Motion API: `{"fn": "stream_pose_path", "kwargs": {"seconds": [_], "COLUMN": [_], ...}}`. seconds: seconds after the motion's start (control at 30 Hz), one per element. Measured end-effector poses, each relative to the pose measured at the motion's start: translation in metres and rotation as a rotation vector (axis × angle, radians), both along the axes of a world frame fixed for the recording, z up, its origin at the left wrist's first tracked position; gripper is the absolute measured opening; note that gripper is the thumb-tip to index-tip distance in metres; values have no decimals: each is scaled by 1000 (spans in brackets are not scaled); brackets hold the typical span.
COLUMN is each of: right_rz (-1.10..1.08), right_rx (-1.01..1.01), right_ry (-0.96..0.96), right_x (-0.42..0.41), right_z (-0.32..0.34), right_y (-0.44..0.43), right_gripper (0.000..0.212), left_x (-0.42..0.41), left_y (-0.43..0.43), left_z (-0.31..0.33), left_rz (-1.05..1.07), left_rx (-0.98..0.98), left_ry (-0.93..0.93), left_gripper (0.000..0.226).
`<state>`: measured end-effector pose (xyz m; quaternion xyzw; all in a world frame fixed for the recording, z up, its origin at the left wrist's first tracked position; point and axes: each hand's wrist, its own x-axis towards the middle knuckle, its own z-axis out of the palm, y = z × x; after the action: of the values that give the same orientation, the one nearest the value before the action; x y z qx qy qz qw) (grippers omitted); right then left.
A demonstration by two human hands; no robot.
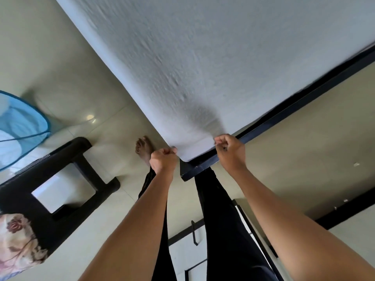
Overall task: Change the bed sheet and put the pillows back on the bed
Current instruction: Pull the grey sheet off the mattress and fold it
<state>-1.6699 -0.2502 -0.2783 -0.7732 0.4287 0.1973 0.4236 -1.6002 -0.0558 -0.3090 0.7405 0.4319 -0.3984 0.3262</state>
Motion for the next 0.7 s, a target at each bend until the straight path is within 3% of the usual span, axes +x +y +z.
{"fn": "stream_pose_path", "kwargs": {"seconds": [0.13, 0.23, 0.3, 0.43, 0.57, 0.7], "right_rz": [32, 280, 327, 439, 783, 861], "right_rx": [-13, -108, -178, -332, -463, -442], "right_ry": [12, 15, 12, 87, 180, 245], "right_x": [-14, -2, 23, 77, 77, 49], "right_z": [16, 21, 19, 10, 2, -15], "right_y": [-6, -9, -10, -8, 26, 58], "right_gripper": [32, 81, 111, 138, 134, 90], "left_x": [51, 131, 182, 207, 167, 94], "left_y": [-18, -55, -85, -103, -65, -9], "left_z": [32, 54, 67, 81, 44, 22], "left_rz": [68, 172, 276, 210, 155, 241], "left_rx": [-255, -328, -402, -448, -412, -156], "left_ry": [82, -34, -169, -283, -229, -209], "left_gripper": [20, 21, 26, 30, 24, 17]}}
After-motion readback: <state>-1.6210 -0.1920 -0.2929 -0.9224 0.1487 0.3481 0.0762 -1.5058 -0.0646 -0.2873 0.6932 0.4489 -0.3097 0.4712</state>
